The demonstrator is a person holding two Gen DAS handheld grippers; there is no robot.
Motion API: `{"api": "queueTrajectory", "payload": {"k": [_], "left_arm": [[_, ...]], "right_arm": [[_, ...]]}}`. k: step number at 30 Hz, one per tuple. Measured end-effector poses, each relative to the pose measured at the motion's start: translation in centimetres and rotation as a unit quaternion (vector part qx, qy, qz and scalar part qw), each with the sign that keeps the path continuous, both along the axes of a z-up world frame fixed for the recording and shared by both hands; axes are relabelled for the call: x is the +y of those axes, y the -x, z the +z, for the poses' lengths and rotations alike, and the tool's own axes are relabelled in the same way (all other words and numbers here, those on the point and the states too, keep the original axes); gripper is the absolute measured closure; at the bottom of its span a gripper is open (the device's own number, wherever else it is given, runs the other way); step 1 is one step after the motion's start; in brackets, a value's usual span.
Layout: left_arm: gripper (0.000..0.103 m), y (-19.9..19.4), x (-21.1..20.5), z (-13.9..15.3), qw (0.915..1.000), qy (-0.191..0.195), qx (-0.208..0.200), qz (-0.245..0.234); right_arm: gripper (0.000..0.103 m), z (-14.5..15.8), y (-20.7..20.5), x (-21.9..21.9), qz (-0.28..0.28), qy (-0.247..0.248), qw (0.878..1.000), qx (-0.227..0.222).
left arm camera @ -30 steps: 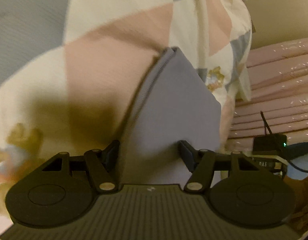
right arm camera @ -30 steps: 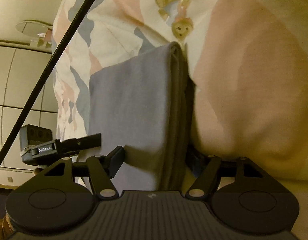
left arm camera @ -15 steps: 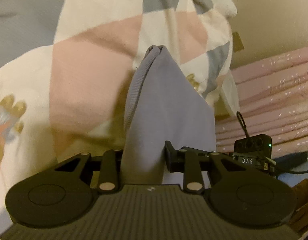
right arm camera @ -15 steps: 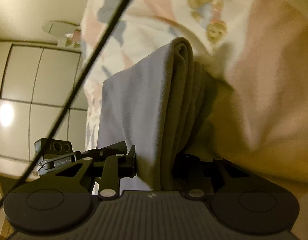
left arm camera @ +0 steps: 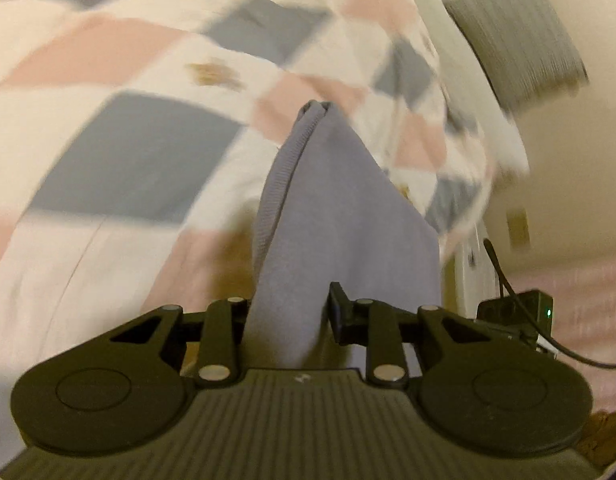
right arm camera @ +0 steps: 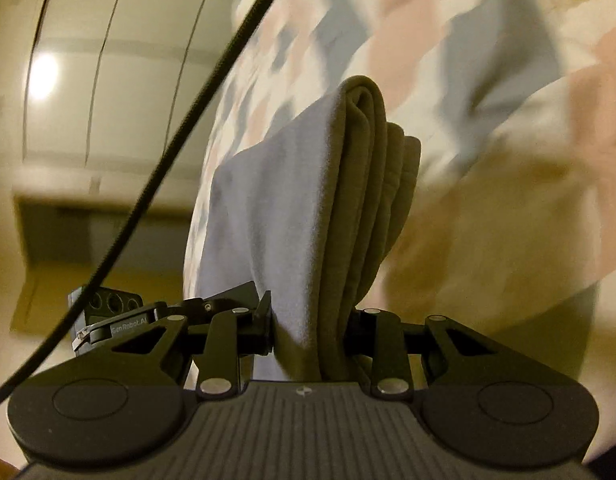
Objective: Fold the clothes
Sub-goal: 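Lift the grey bundle with both grippers and carry it to the clothes stack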
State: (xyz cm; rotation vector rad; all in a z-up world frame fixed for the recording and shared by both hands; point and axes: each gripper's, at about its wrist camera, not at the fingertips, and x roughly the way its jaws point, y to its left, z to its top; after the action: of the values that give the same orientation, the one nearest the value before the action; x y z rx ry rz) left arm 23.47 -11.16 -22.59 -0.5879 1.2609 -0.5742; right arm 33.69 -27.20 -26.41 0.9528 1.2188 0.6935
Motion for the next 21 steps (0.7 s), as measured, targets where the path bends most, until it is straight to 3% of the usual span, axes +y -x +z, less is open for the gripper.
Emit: {"api": "queueTrajectory", "payload": {"k": [3, 8, 13, 17, 21], "left_arm": [[0.079, 6.3, 3.6, 2.9, 0.9956, 0.003, -0.011, 0.094], [0.079, 16.2, 9.5, 8.4, 0.9732, -0.001, -0.042, 0.226], [0.079, 25.9, 15.1, 12.9, 0.9377, -0.017, -0.080, 0.337], [0.079, 33.9, 20.5, 15.1, 0.9054, -0.027, -0.102, 0.411], [0.079, 41.7, 27.5, 16.5, 0.8802, -0.035, -0.104, 0.462]], "right_arm": [[0.073, 3.1, 1.3, 2.5, 0.082, -0.005, 0.996, -0.017], [0.073, 8.6, 3.1, 8.3, 0.207, -0.020, 0.977, -0.051], [0.073, 12.9, 6.5, 16.0, 0.307, -0.044, 0.947, -0.077], [0.073, 15.1, 12.7, 23.2, 0.376, -0.062, 0.920, -0.093], [0.073, 15.9, 20.3, 30.2, 0.417, -0.071, 0.901, -0.092]]}}
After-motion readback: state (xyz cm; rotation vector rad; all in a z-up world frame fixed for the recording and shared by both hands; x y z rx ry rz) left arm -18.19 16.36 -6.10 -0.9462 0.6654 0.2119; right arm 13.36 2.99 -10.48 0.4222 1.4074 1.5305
